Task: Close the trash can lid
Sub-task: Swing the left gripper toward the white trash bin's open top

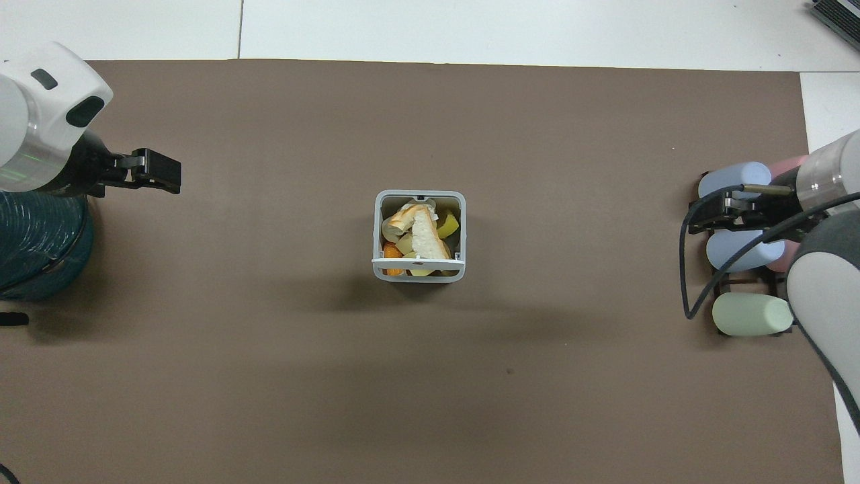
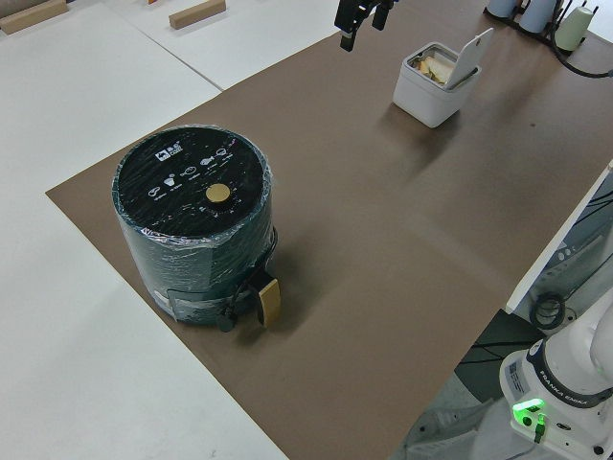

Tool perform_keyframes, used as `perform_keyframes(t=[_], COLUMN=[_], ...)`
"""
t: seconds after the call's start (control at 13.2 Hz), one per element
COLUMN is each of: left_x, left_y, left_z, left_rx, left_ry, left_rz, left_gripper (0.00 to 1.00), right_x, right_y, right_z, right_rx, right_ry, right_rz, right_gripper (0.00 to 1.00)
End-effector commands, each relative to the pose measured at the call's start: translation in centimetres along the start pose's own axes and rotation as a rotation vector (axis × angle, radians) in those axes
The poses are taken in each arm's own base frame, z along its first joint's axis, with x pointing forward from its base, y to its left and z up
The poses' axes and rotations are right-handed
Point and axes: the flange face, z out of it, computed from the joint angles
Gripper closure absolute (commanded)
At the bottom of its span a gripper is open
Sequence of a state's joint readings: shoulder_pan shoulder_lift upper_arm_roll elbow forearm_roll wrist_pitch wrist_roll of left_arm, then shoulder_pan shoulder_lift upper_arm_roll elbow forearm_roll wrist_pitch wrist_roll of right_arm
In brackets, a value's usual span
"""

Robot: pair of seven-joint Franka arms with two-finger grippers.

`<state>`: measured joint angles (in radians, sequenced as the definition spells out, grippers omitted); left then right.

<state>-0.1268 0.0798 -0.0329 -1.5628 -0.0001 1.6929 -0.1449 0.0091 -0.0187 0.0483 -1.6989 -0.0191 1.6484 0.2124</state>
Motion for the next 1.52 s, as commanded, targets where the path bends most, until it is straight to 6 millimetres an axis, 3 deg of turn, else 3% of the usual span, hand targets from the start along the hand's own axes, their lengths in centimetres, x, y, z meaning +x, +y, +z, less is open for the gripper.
perform_keyframes(t=[0.0,0.23,0.61,0.76,0.99,1.14,1.29,1.44], left_x=[-0.6,-1.1,-8.1,-10.4,-14.0,-16.5,-17.7,-18.8], left_y=[0.0,1.7,12.5,15.2,19.4,21.9,24.1,26.3], left_z=[-0.1,0.4,4.3,4.8,5.9,6.8,7.7,8.7], left_rx=[0.012,0.012,0.004,-0.001,-0.037,-0.061,-0.114,-0.155], left_ry=[0.010,-0.004,0.000,-0.016,-0.044,-0.020,0.004,0.019], left_rz=[0.010,0.031,-0.050,-0.137,-0.222,-0.236,-0.269,-0.317], left_gripper=[0.00,0.00,0.00,0.01,0.50,0.74,0.86,0.90], right_x=[-0.6,-0.6,-0.6,-0.6,-0.6,-0.6,-0.6,-0.6], right_y=[0.2,0.2,0.2,0.2,0.2,0.2,0.2,0.2], right_z=[-0.2,-0.2,-0.2,-0.2,-0.2,-0.2,-0.2,-0.2], right_rx=[0.006,0.008,0.008,0.006,0.008,0.008,0.008,0.008], right_ry=[0.004,0.004,0.004,0.004,0.004,0.004,0.004,0.004], right_rz=[0.016,0.016,0.016,0.016,0.016,0.016,0.016,0.016], right_gripper=[0.00,0.00,0.00,0.00,0.00,0.00,0.00,0.00])
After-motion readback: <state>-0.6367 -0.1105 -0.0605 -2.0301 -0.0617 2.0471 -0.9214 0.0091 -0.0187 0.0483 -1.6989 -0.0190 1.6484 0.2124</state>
